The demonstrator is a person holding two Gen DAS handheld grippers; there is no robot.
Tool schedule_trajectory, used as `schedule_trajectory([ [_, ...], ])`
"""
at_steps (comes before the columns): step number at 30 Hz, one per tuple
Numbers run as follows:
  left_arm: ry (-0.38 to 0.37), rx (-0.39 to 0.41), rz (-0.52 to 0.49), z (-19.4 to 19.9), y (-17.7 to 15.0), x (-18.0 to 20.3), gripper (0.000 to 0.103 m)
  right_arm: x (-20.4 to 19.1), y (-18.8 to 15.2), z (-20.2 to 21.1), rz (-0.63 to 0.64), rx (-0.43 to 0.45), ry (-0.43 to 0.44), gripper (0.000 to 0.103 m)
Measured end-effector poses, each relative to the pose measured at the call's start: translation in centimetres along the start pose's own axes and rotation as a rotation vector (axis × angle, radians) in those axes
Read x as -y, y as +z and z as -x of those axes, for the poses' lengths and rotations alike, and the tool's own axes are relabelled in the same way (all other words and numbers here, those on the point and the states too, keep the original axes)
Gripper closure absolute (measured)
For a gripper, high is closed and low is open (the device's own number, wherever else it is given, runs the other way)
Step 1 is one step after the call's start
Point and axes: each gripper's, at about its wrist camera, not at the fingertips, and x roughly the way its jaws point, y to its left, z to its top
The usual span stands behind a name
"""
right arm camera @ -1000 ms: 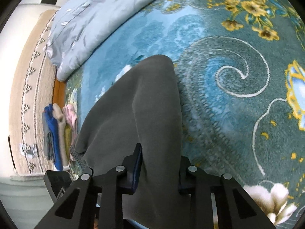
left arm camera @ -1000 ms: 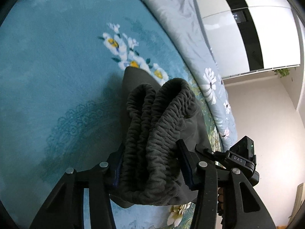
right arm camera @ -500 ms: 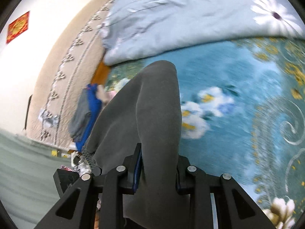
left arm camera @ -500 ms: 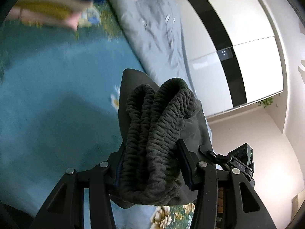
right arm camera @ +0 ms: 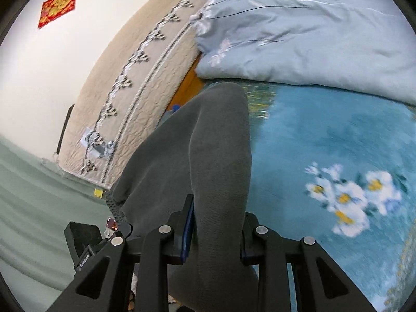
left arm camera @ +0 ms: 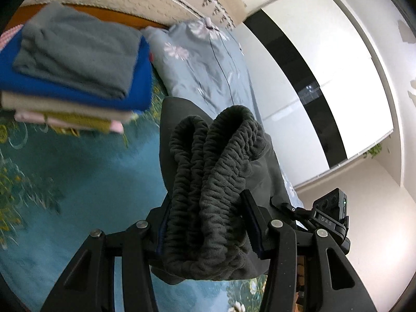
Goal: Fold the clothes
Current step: 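Lift the bundle with both grippers and carry it toward the clothes stack, then lower the bundle with both grippers onto the blue garment on the stack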
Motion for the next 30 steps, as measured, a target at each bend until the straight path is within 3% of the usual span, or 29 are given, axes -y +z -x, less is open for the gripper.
schedule_trajectory([
  [18, 0.104, 0.119, 0.069, 3.8, 14.0, -9.2, 0.052, -11.6, 10.2, -18.2, 0.098, -0.17, 0.092, 0.074],
  [30, 0.166, 0.211, 0.071, 5.9, 21.8, -14.8, 0.052, -18.5, 15.1, -29.0, 0.181, -0.207, 0.137, 0.074],
])
